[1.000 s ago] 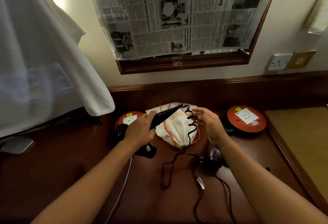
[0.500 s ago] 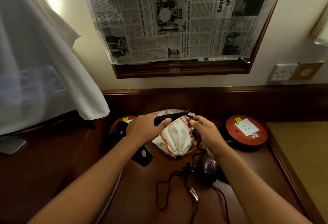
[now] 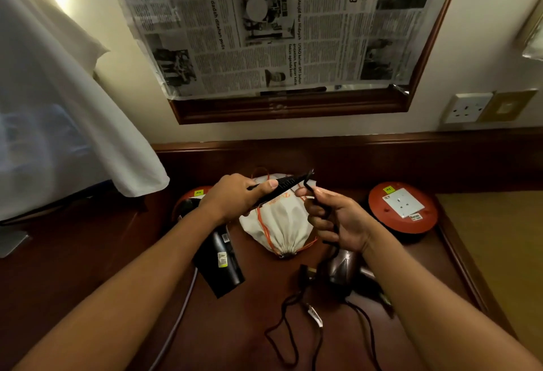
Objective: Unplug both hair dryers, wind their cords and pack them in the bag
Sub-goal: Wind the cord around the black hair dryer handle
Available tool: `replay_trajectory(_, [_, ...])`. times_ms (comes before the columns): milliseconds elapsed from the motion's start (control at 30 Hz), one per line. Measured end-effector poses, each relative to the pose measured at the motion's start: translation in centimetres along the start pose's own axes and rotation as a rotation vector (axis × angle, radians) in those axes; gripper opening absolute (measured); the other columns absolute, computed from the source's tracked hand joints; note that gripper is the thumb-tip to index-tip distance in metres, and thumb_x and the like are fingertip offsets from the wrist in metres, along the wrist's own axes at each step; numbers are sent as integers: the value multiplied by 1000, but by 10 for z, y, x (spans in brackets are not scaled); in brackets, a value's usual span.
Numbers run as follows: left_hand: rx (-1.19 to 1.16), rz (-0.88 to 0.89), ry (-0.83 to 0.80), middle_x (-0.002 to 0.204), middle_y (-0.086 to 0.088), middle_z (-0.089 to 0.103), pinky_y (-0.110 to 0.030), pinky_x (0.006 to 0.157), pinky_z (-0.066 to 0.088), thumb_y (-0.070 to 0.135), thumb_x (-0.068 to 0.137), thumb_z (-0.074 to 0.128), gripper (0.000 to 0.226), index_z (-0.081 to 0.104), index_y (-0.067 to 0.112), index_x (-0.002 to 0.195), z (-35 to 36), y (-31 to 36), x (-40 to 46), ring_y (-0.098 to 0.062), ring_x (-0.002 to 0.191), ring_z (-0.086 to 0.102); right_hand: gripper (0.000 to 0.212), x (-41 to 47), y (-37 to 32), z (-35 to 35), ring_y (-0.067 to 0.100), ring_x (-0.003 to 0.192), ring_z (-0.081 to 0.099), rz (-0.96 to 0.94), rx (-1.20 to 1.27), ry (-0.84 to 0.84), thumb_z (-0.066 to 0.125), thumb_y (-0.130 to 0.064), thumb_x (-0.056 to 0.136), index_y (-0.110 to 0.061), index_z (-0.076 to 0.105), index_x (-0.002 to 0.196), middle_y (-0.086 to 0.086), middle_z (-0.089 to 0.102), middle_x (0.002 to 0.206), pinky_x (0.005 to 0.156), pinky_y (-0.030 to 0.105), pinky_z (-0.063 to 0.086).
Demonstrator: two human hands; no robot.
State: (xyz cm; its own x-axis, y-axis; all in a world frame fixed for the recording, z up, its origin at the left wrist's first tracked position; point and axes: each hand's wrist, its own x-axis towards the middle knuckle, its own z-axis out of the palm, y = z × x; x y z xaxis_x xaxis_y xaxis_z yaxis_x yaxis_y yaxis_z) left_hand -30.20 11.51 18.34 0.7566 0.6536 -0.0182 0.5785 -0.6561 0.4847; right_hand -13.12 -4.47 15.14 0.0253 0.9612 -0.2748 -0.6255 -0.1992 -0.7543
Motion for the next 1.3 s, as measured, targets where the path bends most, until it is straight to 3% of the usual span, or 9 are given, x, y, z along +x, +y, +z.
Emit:
replay_trajectory(233, [-101,166,-135,48,-2,60,-25,55,42,83,72,32,71,59,21,51,-9,-3,6,-7,43,55,21,10,-19,-15,5,42,25,87,-297,9,49,-23,91,-12,65,84,-5,34,60,38,17,12])
replay_trajectory(367, [23,223,-203,59,-2,66,-39,61,50,90,67,29,78,65,21,62,-17,-5,10,-12,53,62,24,9,-39,-7,6,40,23,107,-531,72,46,-13,95,-9,66,84,-5,34,54,38,18,13])
replay_trajectory(533, [226,272,-255,70,-2,68,-44,64,52,99,56,13,99,69,20,74,-27,-3,16,-19,65,64,19,9,-65,15,6,34,30,-19,-818,125,56,-14,94,-7,69,81,6,39,54,32,15,25])
replay_trajectory(700, [370,258,-258,71,0,67,-35,58,47,99,54,10,105,71,19,82,-34,-5,17,-17,66,62,18,10,-71,32,24,63,50,-175,-1095,176,65,-25,88,-22,75,73,31,58,74,61,31,40])
replay_trajectory(800, [411,212,-264,72,0,67,-34,60,48,100,52,9,109,71,17,87,-34,-7,16,-16,67,62,15,5,-71,40,-3,64,61,-266,-1206,227,64,-18,89,-20,73,78,-2,69,71,61,7,42])
replay_trajectory(867, [435,169,-276,70,0,65,-33,59,46,98,57,11,105,70,15,82,-32,-6,14,-16,64,60,12,2,-68,42,-5,70,63,-314,-1269,275,63,-17,90,-17,74,86,-8,69,77,60,5,45])
replay_trajectory(967, [463,94,-248,63,0,57,-30,55,39,91,66,19,89,63,14,70,-29,-3,10,-16,59,54,15,-1,-58,43,9,79,67,-366,-1292,329,62,-18,91,-12,75,93,-1,72,84,68,18,52])
replay_trajectory(1167, [471,-50,-159,69,-1,58,-31,58,43,93,68,22,87,61,15,66,-17,-5,4,-18,64,59,17,-5,-27,38,-14,67,58,-443,-1167,454,59,-14,92,-13,73,101,-14,65,81,60,4,42])
replay_trajectory(1300, [402,-119,-113,69,-2,59,-30,57,43,91,69,25,86,61,14,68,-12,-3,1,-19,65,60,17,-8,-5,40,4,51,47,-487,-980,507,55,-17,94,-31,63,101,-3,56,68,49,18,38])
